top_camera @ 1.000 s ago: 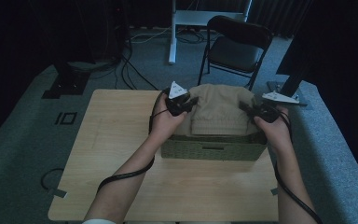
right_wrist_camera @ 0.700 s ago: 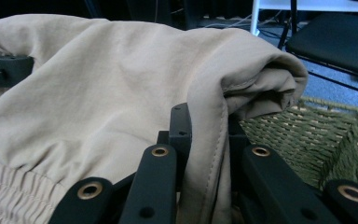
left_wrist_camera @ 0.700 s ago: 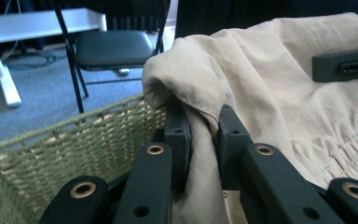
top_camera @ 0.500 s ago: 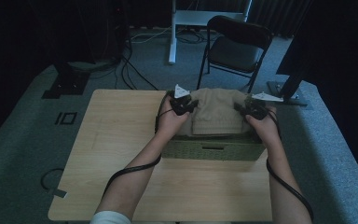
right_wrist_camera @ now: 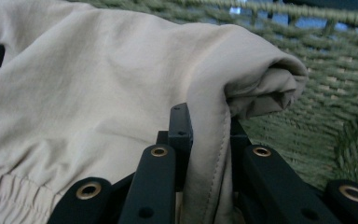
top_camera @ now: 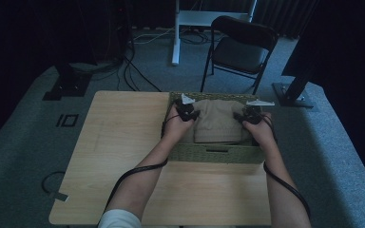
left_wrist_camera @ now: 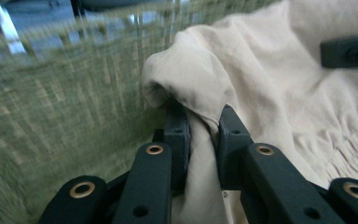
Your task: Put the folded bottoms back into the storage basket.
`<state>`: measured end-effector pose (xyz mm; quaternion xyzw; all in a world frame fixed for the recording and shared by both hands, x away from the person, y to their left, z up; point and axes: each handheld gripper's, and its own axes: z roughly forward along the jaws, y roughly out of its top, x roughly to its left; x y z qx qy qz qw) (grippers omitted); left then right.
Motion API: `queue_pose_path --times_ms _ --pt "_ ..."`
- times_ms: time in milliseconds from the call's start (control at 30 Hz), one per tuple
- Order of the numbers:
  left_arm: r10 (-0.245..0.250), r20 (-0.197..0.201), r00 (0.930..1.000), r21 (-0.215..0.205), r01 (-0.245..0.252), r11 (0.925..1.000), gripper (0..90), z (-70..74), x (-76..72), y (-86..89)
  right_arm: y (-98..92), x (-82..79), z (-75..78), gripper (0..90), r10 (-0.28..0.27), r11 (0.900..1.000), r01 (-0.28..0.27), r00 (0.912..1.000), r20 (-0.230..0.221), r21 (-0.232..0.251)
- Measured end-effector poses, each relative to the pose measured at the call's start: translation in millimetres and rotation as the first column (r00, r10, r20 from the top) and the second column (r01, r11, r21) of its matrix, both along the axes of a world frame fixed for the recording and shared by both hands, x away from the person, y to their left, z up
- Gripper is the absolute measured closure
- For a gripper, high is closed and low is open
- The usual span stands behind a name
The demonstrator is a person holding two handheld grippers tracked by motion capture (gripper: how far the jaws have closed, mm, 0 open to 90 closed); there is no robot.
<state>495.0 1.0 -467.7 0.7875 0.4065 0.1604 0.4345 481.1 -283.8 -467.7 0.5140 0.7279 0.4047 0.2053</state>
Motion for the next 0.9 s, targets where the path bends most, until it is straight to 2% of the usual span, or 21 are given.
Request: queue_pose_path --times_ms 200,267,333,367,433,467,500,533,600,633,700,733,800,833,867,900 --pt "0.009 -0.051 0.9987 0.022 -0.008 0.9997 78.9 -15.5 8.4 -3.7 0.0 7.1 -18.5 79.3 -0.02 1.0 0.019 0.9978 -0.063 -0.017" --pt "0.015 -0.06 0.9981 0.028 -0.013 0.9995 78.6 -18.7 10.9 -4.7 -0.7 8.7 -24.3 79.0 -0.033 0.999 0.032 0.9949 -0.095 -0.011" --pt "0.027 -0.082 0.9963 0.026 -0.025 0.9993 77.7 -21.5 13.4 -5.7 -0.7 10.6 -27.3 77.6 -0.046 0.999 0.044 0.9921 -0.117 -0.022" --pt "0.025 -0.08 0.9965 0.034 -0.022 0.9992 76.8 -22.9 14.3 -6.0 -0.4 11.4 -28.1 76.1 -0.049 0.999 0.045 0.9909 -0.126 -0.031" --pt "0.031 -0.06 0.9977 0.063 -0.027 0.9977 70.9 -26.1 15.5 -5.5 -0.5 12.1 -29.0 70.6 -0.061 0.997 0.054 0.9875 -0.145 -0.051" --pt "0.043 -0.056 0.9975 0.077 -0.039 0.9963 61.9 -28.0 16.1 -5.7 -1.2 12.5 -30.0 65.9 -0.064 0.997 0.055 0.9857 -0.156 -0.062" --pt "0.044 -0.067 0.9967 0.082 -0.039 0.9959 52.8 -29.9 16.6 -6.6 -2.3 13.2 -31.3 59.2 -0.066 0.996 0.055 0.9855 -0.156 -0.072" --pt "0.041 -0.091 0.995 0.095 -0.032 0.9949 47.6 -31.7 17.1 -7.3 -3.7 13.9 -32.6 54.1 -0.07 0.995 0.059 0.9856 -0.154 -0.074" --pt "0.054 -0.093 0.9942 0.105 -0.045 0.9935 36.2 -33.1 17.6 -8.1 -4.1 15.0 -33.6 43.6 -0.063 0.996 0.052 0.9874 -0.145 -0.076" --pt "0.057 -0.093 0.994 0.106 -0.047 0.9933 35.2 -32.4 17.8 -8.0 -3.2 15.7 -33.5 35.7 -0.055 0.996 0.045 0.9902 -0.128 -0.08" --pt "0.063 -0.099 0.9931 0.097 -0.054 0.9938 28.3 -29.8 17.5 -8.1 -1.7 16.7 -30.8 28.5 -0.034 0.995 0.024 0.9953 -0.091 -0.1" --pt "0.058 -0.102 0.9931 0.101 -0.048 0.9937 28.2 -27.6 16.6 -8.4 -0.9 16.3 -28.8 24.8 -0.038 0.994 0.029 0.9957 -0.085 -0.104" --pt "0.054 -0.104 0.9931 0.085 -0.045 0.9953 27.5 -25.2 15.5 -9.1 -0.8 15.9 -26.6 22.0 -0.044 0.994 0.035 0.996 -0.078 -0.106" --pt "0.041 -0.089 0.9952 0.064 -0.035 0.9973 27.5 -18.0 12.0 -10.5 -1.0 15.5 -24.4 21.4 -0.043 0.994 0.037 0.9969 -0.066 -0.1" --pt "0.035 -0.086 0.9957 0.054 -0.031 0.9981 20.5 -15.0 10.8 -10.8 -1.8 14.2 -18.8 17.6 -0.035 0.997 0.031 0.9977 -0.058 -0.075" --pt "0.025 -0.084 0.9961 0.037 -0.022 0.9991 20.2 -11.8 9.4 -11.0 -1.6 13.3 -16.4 17.4 -0.033 0.997 0.029 0.9978 -0.058 -0.071"
